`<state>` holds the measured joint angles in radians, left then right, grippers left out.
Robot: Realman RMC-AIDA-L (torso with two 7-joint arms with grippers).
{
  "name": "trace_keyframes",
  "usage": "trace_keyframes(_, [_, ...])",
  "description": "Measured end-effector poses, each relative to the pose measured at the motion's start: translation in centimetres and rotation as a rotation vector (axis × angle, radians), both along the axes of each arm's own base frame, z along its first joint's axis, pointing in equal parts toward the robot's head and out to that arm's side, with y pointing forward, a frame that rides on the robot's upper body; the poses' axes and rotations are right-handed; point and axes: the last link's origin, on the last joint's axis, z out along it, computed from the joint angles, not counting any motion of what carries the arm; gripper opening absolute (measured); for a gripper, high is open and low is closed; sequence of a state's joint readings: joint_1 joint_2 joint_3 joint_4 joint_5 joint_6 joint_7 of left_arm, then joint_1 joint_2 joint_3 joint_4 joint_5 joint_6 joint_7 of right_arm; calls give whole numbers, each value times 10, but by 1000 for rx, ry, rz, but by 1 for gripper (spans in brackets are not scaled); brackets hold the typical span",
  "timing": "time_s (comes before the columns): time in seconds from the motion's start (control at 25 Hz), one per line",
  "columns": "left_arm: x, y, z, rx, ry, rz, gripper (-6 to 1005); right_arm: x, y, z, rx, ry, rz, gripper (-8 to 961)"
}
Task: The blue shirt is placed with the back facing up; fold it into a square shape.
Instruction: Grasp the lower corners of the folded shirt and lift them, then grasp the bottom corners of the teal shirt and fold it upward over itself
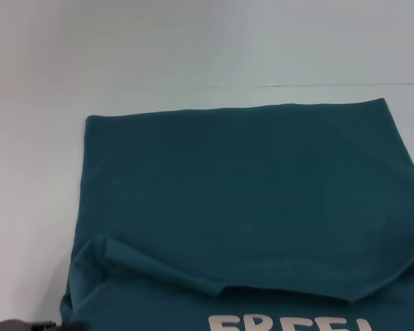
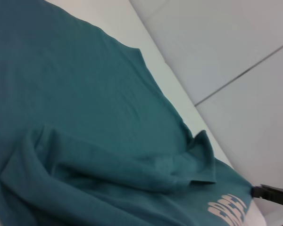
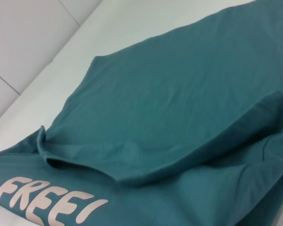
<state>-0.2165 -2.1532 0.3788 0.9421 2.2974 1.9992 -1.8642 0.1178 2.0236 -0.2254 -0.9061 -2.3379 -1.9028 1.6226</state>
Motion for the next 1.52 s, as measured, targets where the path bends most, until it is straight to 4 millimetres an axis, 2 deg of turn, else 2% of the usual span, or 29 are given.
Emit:
trace_keyframes(0.32, [-1,-15,1,-2,-33,9,94,0,-10,9,-25,5,-3,21])
trace_keyframes(0.4, [-2,-12,5,22,-39,13,95,-1,-10,15,3,0,-4,22])
trace_keyframes(0.48, [-1,-4,9,48,-43,11,96,-2,-1,23,45,-1,4,22])
trace_keyframes(0.6, [4,18,14,82,-42,-6,98,-8,23,30,87,-2,30,23])
trace_keyframes(0.8, [19,76,16,127,-19,-30,100,-21,84,29,156,-27,77,24])
trace_keyframes(1.04, [36,147,13,225,55,-10,103,-50,166,6,190,-57,129,25])
trace_keyframes(1.16, [42,172,11,283,95,20,105,-58,200,-8,212,-113,113,26])
trace_keyframes(1.32, [47,200,5,362,145,67,107,-65,234,-22,255,-197,85,27])
trace_keyframes(1.52, [51,225,-4,446,199,123,109,-71,259,-36,293,-291,68,28])
